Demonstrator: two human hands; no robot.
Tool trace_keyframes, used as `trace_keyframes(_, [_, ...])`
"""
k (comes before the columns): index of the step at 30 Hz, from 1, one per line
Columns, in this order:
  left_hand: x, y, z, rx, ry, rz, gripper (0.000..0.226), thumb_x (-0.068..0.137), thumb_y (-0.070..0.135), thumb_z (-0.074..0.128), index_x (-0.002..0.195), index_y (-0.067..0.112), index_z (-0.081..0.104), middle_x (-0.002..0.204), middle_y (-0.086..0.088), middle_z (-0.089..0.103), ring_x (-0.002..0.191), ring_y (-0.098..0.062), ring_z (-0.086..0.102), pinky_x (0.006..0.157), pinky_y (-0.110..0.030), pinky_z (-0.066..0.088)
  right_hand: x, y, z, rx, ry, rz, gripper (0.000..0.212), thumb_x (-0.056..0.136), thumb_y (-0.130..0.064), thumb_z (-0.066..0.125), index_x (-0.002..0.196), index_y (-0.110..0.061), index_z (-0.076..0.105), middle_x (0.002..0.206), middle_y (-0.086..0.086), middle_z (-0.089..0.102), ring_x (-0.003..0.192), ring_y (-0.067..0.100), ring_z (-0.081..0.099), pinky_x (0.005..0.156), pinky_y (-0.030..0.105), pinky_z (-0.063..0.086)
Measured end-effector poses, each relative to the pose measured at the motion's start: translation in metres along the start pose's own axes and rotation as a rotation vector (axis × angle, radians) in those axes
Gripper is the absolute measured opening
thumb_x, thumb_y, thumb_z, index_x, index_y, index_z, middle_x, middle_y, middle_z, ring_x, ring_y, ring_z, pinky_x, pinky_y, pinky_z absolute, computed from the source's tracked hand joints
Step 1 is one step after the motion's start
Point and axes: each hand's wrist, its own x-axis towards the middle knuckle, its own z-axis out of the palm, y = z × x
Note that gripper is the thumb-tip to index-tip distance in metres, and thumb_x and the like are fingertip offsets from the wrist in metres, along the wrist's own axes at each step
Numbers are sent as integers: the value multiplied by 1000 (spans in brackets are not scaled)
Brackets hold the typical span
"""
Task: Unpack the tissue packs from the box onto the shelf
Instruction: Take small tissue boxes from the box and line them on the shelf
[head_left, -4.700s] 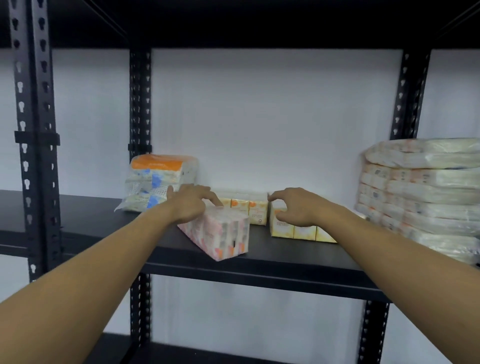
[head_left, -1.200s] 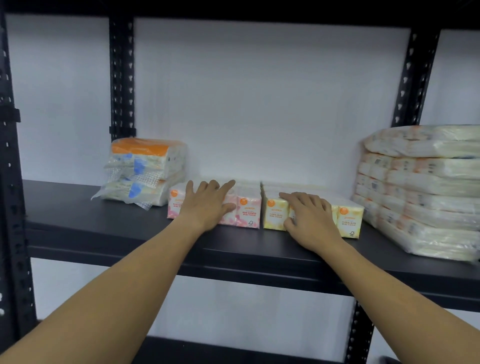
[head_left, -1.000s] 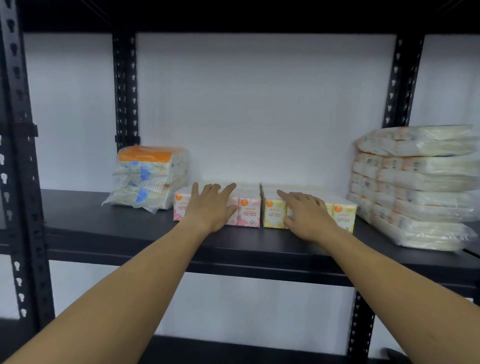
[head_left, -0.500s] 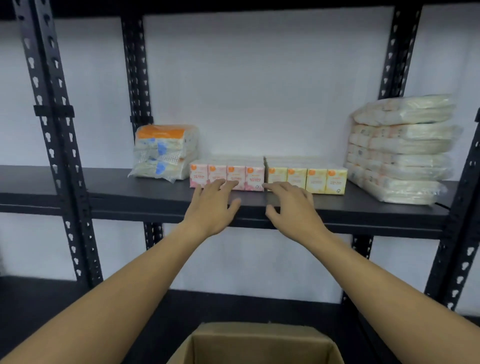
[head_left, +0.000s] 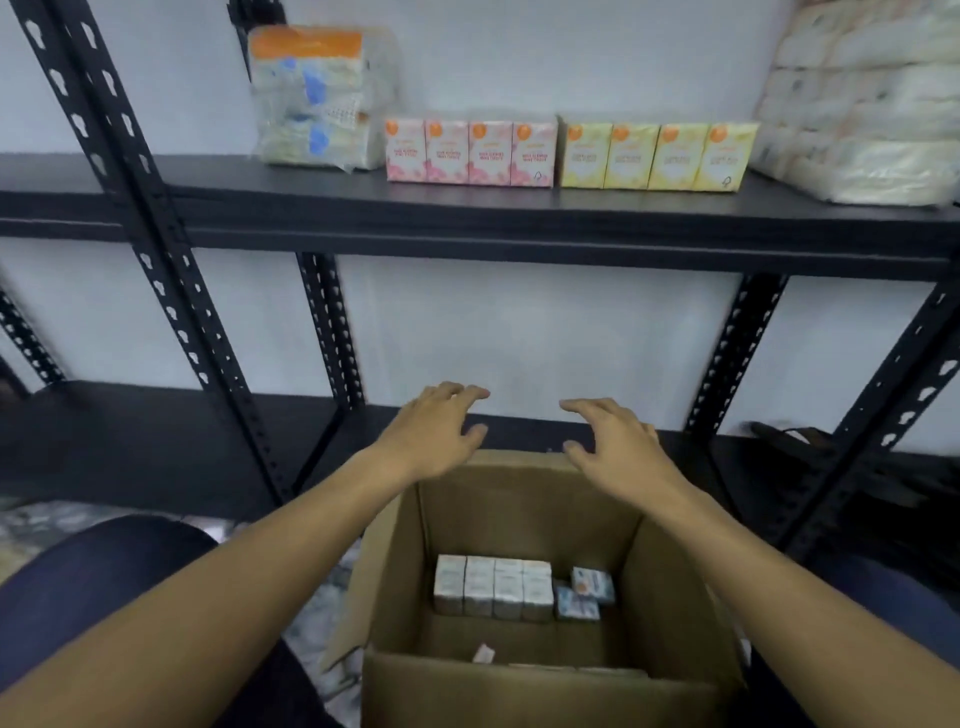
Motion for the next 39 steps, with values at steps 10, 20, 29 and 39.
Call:
trace_keyframes(10, [-11,-32,127,50,-276,-111,48,99,37,45,144,23,40,145,-3,43,133,-24,41,105,-43,39,-30,76,100,90,-405,274,55,92,-32,63,143,-22,47,142,6,52,127,24,50,107,41,42])
trace_keyframes(20, [-23,-62,227,-22,-368,-260,47,94,22,51,141,24,45,143,-3,48,128,-24,47,102,-40,43,-15,125,215,62,-829,300,49,90,-35,59,137,-23,55,141,4,54,125,26,54,105,35,42])
trace_keyframes(29, [-14,-86,275,32,-345,-273,54,92,12,48,145,23,41,151,0,38,134,-24,39,105,-35,36,-41,136,268,-60,-1011,384,55,84,-37,70,132,-15,56,131,9,60,113,26,59,98,37,49])
trace_keyframes(39, [-6,-84,327,149,-499,-165,65,96,14,43,155,22,17,164,-4,6,150,-25,6,121,-43,10,-58,136,289,-128,-1007,323,61,82,-35,72,137,-19,52,137,9,56,120,28,57,99,39,49])
